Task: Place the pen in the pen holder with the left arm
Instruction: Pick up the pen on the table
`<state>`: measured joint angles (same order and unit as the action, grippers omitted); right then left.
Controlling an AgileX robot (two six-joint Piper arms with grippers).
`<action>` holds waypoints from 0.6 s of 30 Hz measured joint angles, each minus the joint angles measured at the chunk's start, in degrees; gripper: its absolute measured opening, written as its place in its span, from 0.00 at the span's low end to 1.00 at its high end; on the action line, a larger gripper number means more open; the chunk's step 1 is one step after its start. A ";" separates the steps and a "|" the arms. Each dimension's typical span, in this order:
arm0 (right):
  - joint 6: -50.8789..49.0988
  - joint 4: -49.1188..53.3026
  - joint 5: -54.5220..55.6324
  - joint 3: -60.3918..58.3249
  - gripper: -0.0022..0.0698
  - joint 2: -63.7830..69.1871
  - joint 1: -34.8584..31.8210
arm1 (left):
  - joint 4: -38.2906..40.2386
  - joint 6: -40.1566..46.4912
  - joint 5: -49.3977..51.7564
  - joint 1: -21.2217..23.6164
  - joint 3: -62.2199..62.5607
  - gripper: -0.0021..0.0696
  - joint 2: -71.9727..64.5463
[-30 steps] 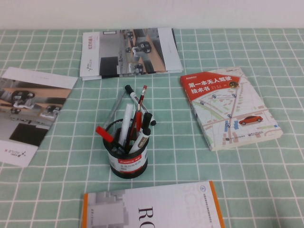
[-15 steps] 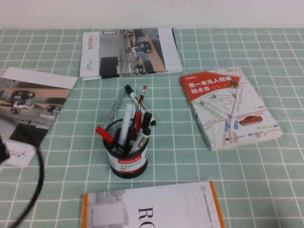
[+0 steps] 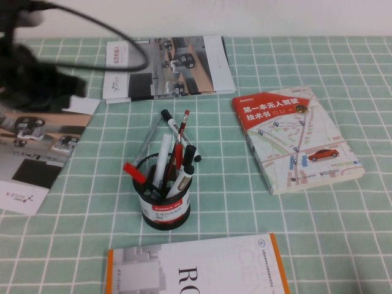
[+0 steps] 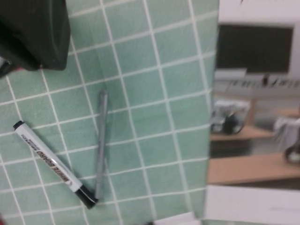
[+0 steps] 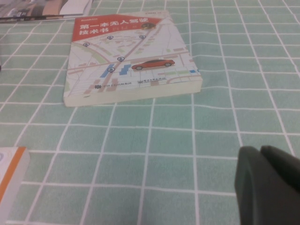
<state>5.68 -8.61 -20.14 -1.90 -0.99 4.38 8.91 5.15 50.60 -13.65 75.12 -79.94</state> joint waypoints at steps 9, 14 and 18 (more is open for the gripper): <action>0.00 0.00 0.00 0.00 0.00 0.00 0.00 | -1.86 1.23 13.11 -3.17 24.93 0.02 -22.51; 0.00 0.00 0.00 0.00 0.00 0.00 0.00 | -3.22 1.57 17.98 -3.86 35.78 0.02 -32.24; 0.00 0.00 0.00 0.00 0.00 0.00 0.00 | -4.79 1.69 19.59 -4.95 41.16 0.02 -38.74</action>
<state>5.68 -8.61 -20.14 -1.90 -0.99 4.38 4.12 6.83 70.20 -18.60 116.28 -118.68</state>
